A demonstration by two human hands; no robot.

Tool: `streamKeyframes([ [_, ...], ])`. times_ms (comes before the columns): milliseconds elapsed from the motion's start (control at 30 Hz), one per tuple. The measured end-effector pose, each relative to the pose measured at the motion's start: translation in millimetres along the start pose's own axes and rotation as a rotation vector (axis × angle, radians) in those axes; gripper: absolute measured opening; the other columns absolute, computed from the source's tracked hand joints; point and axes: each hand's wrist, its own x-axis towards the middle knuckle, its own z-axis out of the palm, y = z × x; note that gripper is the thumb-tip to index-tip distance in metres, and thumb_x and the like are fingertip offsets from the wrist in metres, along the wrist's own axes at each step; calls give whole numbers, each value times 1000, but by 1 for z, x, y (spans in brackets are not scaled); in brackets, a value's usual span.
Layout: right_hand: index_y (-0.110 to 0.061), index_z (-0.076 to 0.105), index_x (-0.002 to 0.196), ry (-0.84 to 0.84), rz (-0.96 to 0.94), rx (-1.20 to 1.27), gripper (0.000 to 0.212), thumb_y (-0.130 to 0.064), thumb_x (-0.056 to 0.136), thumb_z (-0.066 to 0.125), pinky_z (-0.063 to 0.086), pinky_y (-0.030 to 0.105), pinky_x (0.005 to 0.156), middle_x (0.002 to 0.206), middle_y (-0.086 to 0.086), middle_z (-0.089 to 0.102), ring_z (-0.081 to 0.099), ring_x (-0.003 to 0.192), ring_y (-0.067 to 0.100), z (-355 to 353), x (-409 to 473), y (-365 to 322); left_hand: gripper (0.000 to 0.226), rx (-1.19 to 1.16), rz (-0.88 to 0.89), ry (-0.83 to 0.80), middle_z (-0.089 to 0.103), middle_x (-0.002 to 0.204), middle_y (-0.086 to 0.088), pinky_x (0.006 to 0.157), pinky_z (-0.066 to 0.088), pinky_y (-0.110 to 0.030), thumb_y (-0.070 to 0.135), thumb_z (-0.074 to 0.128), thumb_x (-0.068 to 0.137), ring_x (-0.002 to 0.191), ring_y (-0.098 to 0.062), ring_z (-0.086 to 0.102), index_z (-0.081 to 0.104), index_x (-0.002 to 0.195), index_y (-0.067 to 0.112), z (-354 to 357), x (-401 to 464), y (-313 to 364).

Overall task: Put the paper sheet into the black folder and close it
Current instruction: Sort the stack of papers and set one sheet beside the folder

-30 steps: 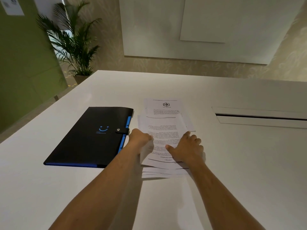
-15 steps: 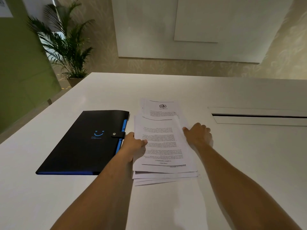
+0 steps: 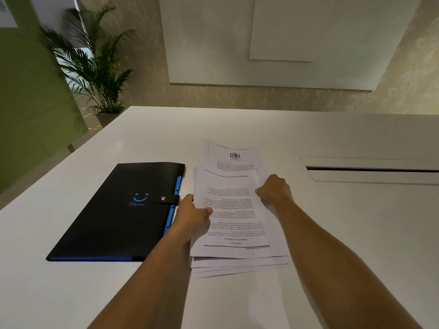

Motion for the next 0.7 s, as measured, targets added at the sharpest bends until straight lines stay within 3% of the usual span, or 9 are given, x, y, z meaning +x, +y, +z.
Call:
streamKeyframes([
  [100,-14,57,77,-6,4,18,13,-23,78,66,58,37,69,81,5,67,64,70,25,-1,0,-2,27,17,8,4,57,106,0,55,48,-18,4,63,91,95,-19,55,46,109,13,-1,-1,1],
  [200,-11,60,89,14,-15,-61,10,-19,83,62,52,35,72,95,9,66,60,85,27,-2,-3,-7,27,29,9,1,56,105,2,58,50,-19,6,63,91,94,-18,55,46,110,14,-1,-1,2],
  [300,-5,59,111,40,-15,-123,27,-16,86,62,49,39,85,112,14,62,58,103,30,-2,-1,-13,29,37,8,2,60,112,-1,75,54,-31,8,65,90,98,-20,56,47,112,14,-2,-1,1],
  [367,-3,50,119,34,-2,-106,38,-18,86,64,47,41,92,119,16,59,56,110,32,-2,1,-16,30,41,7,4,58,112,-1,75,52,-31,8,65,90,99,-20,56,47,114,14,-2,-1,0],
  [500,-3,42,119,32,-26,-46,44,-17,85,66,49,43,92,119,18,59,58,109,34,-1,2,-19,31,34,3,2,57,110,1,69,51,-26,8,64,90,98,-19,55,47,114,15,-1,0,0],
  [700,-3,42,121,14,61,113,47,-11,82,65,51,42,88,118,15,58,57,110,35,-2,3,-15,33,44,-19,-10,60,117,-3,91,54,-45,9,66,89,105,-24,57,48,116,16,-2,1,1],
])
